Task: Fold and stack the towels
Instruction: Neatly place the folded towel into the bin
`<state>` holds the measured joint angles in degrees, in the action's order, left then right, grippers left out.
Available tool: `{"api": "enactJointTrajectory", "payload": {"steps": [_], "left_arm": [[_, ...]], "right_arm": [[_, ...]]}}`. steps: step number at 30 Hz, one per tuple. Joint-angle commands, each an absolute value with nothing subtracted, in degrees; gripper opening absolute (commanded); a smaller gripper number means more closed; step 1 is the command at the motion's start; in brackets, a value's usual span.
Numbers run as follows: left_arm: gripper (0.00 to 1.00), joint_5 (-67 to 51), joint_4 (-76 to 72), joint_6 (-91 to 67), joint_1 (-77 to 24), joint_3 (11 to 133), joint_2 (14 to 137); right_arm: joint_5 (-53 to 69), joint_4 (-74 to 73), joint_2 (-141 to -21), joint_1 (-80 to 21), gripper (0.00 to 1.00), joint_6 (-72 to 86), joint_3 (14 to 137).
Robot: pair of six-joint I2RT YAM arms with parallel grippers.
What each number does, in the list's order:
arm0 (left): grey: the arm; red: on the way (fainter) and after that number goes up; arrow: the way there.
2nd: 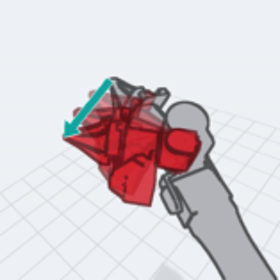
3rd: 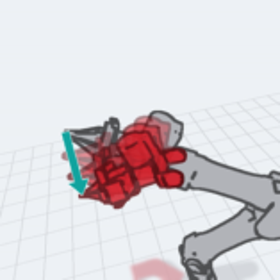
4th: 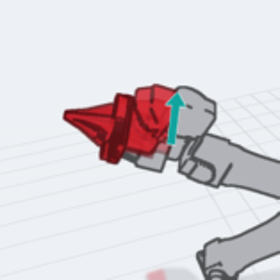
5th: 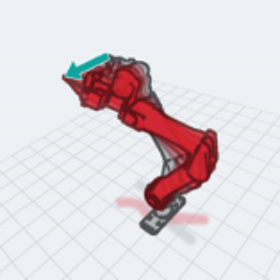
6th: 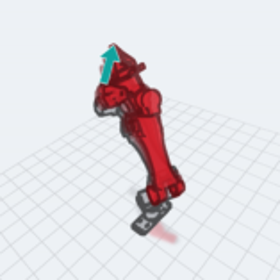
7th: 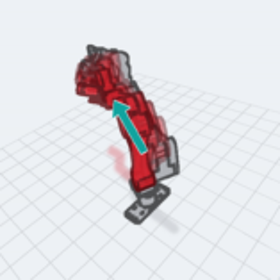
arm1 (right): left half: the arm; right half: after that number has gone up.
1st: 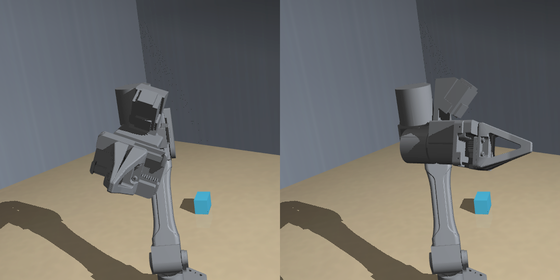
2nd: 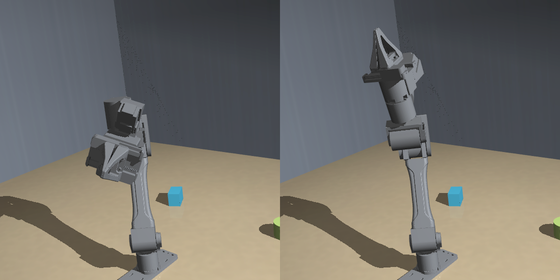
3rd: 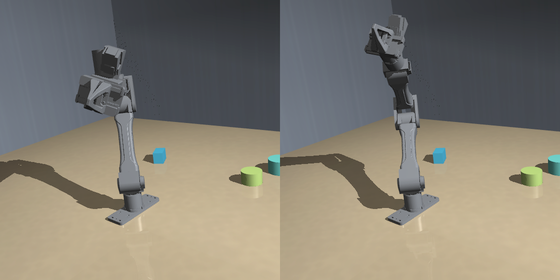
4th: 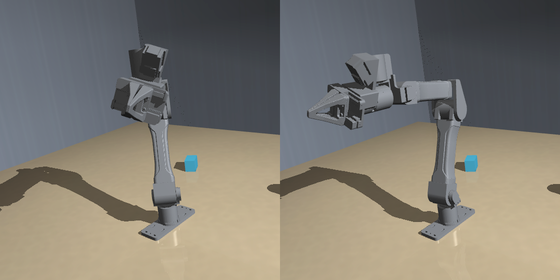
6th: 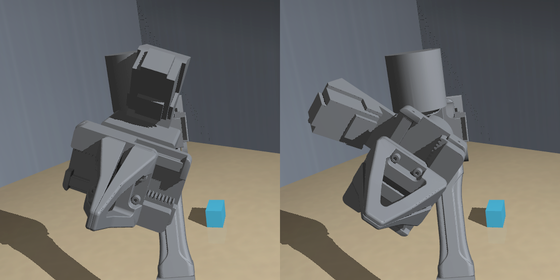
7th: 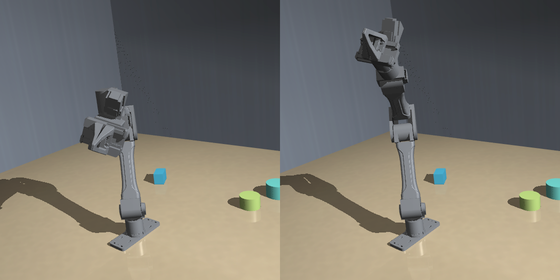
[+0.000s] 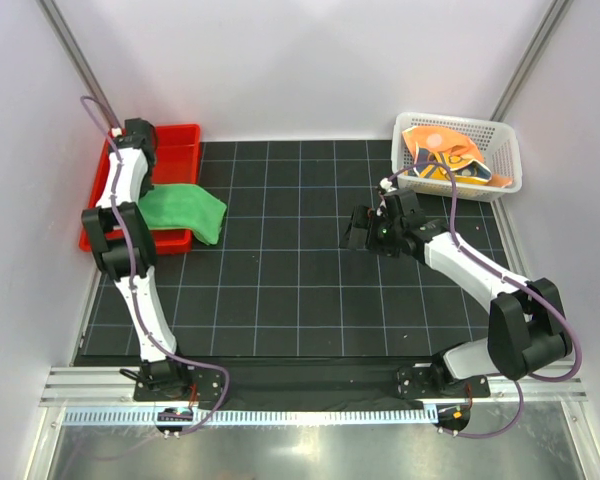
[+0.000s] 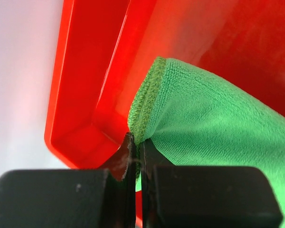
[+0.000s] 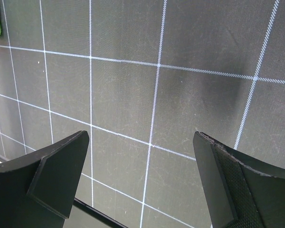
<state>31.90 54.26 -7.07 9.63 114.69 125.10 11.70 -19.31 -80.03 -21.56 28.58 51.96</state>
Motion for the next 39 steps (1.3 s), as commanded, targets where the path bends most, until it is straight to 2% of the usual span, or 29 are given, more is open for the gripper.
{"api": "enactJointTrajectory", "payload": {"steps": [1, 26, 29, 30, 32, 33, 34, 36, 38, 39], "left_arm": [[0.00, 35.4, 50.8, -6.8, 10.8, 118.1, 128.0], [0.00, 44.1, 47.7, -6.8, 16.0, 125.2, 137.0], [0.08, 45.5, 47.9, -7.4, 16.5, 125.9, 137.8], [0.17, 46.1, 48.3, -7.3, 16.6, 126.4, 137.9], [0.29, 46.7, 48.5, -7.5, 16.5, 127.2, 137.4], [0.47, 46.7, 48.9, -7.9, 16.5, 127.4, 136.9], [0.55, 46.6, 49.7, -8.7, 16.5, 129.0, 136.6], [0.64, 45.6, 51.2, -9.9, 16.2, 130.5, 135.1], [0.69, 43.8, 51.8, -10.2, 15.6, 131.7, 132.9], [0.76, 43.0, 52.2, -10.8, 14.6, 131.8, 132.0]], "right_arm": [[12.4, -17.0, -78.4, -21.4, 1.00, 27.8, 53.2], [12.1, -17.1, -80.8, -21.2, 1.00, 27.4, 53.5], [12.2, -17.0, -81.1, -21.1, 1.00, 27.3, 53.6], [12.1, -16.9, -81.2, -21.1, 1.00, 27.3, 53.7], [12.3, -17.0, -81.4, -21.1, 1.00, 27.3, 53.7], [12.3, -16.9, -81.4, -21.1, 1.00, 27.3, 53.7], [12.4, -17.0, -81.4, -21.1, 1.00, 27.3, 53.7], [12.3, -17.1, -81.4, -21.1, 1.00, 27.3, 53.9], [12.3, -17.6, -81.3, -21.0, 1.00, 27.3, 54.3], [12.1, -17.8, -81.2, -21.1, 1.00, 27.2, 54.5]]}}
